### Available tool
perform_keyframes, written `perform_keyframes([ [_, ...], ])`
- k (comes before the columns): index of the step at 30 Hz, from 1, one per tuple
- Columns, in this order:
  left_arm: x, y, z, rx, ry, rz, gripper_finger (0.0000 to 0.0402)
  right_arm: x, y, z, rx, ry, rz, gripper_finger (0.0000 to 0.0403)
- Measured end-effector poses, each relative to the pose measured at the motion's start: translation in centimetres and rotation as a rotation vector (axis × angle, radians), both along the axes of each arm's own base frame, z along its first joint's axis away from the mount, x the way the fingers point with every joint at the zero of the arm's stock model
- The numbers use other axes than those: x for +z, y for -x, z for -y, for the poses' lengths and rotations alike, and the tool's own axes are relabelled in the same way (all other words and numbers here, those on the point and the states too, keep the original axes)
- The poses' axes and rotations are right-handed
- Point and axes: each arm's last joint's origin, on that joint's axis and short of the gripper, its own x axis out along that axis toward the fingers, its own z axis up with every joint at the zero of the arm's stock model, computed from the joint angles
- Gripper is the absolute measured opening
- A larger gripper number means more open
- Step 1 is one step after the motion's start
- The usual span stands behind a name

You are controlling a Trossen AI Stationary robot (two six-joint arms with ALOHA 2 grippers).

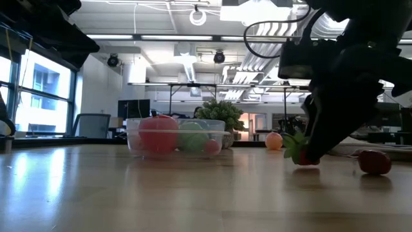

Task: Pick and placing Produce into tupperware
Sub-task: Put the red strawberry into the transparent bin

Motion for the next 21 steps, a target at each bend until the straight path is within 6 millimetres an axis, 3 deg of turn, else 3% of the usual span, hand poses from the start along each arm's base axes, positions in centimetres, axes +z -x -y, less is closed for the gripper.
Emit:
perform_keyframes([
  [12,0.0,0.0,0.0,0.001,0.000,0.000,0.0046,0.7,-0.6,0.2,0.045,0.012,0.072,0.0131],
  [21,0.0,0.0,0.0,0.000,0.000,0.000,0.0046,5.4,-1.6,2.2,0.078,0.105,0.328,0.0131],
])
